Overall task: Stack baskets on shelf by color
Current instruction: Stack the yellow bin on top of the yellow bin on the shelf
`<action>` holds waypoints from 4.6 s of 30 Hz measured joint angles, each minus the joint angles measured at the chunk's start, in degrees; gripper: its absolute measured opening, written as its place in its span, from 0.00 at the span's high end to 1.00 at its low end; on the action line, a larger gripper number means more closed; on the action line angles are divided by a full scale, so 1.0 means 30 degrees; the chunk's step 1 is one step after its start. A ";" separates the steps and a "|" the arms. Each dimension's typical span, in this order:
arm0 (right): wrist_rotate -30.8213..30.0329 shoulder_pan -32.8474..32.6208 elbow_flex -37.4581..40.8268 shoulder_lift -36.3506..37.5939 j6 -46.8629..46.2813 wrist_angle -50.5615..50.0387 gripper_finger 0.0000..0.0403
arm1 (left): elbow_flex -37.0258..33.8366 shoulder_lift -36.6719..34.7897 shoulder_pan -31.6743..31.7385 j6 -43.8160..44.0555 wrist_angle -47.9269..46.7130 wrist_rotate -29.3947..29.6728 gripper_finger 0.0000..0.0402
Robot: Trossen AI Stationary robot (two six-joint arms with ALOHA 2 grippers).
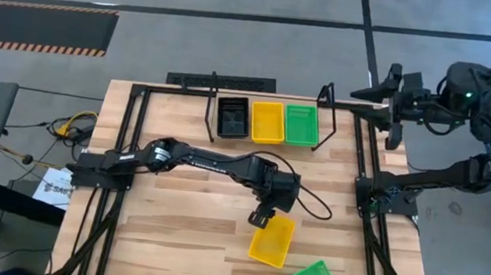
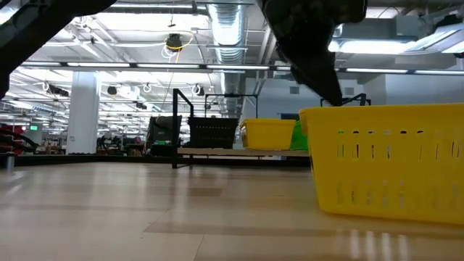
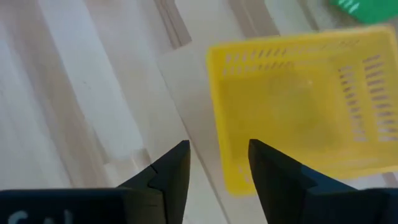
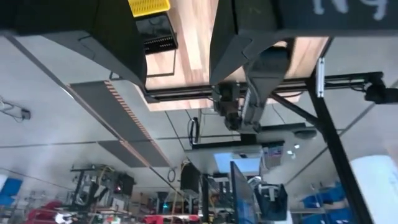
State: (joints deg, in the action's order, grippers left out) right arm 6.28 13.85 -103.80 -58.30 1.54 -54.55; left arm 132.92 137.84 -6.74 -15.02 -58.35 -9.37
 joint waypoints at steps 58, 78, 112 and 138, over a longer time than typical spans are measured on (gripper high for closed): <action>0.0942 0.0017 -0.0528 0.0991 0.0103 -0.0225 0.53 | 0.0678 -0.8649 0.4884 0.1775 -0.2661 0.8351 1.00; 0.0942 0.0015 -0.0528 0.0940 -0.2055 -0.0239 0.56 | 0.0614 -0.5190 1.1281 -0.3814 -0.1486 0.1477 1.00; 0.0905 0.0015 -0.0506 0.0066 -0.2025 -0.0217 0.58 | 0.0643 -0.2769 1.2553 -0.4453 -0.2185 -0.0314 1.00; 0.0905 0.0015 -0.0513 0.0058 -0.2018 -0.0222 0.57 | 0.0613 -0.1680 1.2677 -0.3543 -0.1539 -0.1346 1.00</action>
State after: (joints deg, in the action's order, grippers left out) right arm 8.99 13.89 -105.34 -58.13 -4.51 -55.21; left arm 134.76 132.80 31.29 -25.65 -62.97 -13.41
